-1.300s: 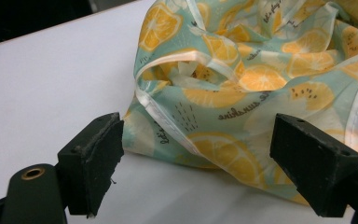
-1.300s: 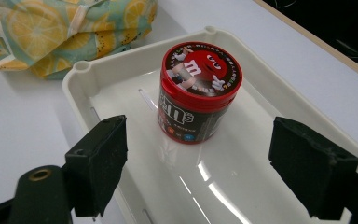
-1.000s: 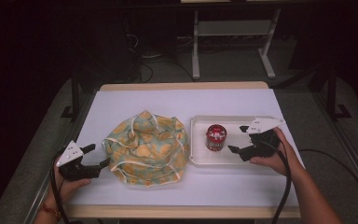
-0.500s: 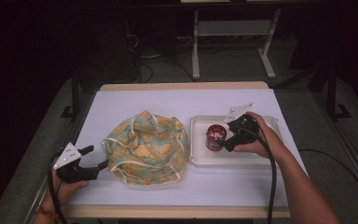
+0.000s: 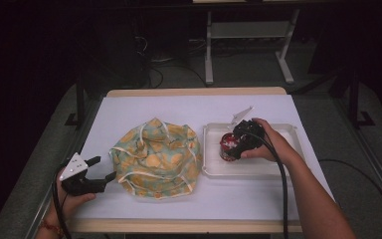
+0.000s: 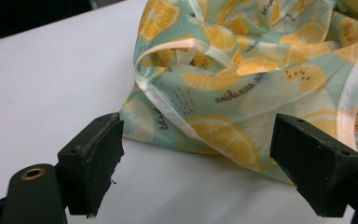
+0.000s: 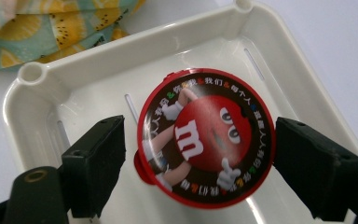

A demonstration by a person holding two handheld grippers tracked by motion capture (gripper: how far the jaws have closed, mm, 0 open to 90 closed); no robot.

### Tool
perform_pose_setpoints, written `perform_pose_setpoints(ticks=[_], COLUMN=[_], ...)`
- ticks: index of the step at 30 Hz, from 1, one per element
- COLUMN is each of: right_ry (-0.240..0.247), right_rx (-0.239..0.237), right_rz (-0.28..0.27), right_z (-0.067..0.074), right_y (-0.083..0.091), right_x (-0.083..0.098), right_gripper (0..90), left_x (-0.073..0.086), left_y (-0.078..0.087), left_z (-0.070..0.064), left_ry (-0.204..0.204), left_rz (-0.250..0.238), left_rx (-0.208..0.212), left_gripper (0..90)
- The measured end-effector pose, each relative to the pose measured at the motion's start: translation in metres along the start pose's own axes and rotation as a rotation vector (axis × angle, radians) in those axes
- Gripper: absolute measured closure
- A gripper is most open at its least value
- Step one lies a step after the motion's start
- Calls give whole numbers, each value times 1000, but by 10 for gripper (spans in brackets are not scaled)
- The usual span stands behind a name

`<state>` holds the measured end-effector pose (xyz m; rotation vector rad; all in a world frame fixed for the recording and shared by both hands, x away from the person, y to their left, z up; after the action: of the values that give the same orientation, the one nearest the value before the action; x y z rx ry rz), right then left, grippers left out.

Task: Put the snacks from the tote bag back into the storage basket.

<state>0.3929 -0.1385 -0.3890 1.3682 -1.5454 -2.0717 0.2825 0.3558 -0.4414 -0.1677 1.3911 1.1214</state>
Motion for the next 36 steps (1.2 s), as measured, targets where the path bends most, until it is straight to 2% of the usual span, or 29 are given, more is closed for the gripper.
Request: perform_pose_setpoints(ticks=[4,7,13,16,21,36], right_ry=[-12,-32,-32,-26,-25,-26], right_rx=[5,-23,-14,-9,-7,-17], right_rz=[23,24,47,47,52,37], right_z=[-1,-1,0,0,0,-1], right_y=[-7,-12,-19,-19,-18,-14], right_x=[-6,-7,-8,-8,-8,-7], right_gripper=[174,187,189,233,237,247], left_x=[0,1,0,-1,-1,-1], left_y=[0,-2,-2,-1,-1,-2], left_z=[-1,-1,-1,-1,0,0], left_ry=[-6,-5,-2,12,25,11], left_rz=[2,4,-5,-13,-16,-3], left_rx=[7,13,12,10,8,7], left_gripper=[168,169,168,168,169,168])
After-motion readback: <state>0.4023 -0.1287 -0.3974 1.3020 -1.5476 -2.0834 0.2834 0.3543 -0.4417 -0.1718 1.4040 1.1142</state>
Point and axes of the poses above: each handheld gripper's, and its own axes: y roughly backward along the jaws, x roughly out of its underside, z roughly to its left, the point moved 1 cm from there along -y, roughly forward along the jaws, and after that the axes turned 12 degrees about -y, right-handed, at the moved point
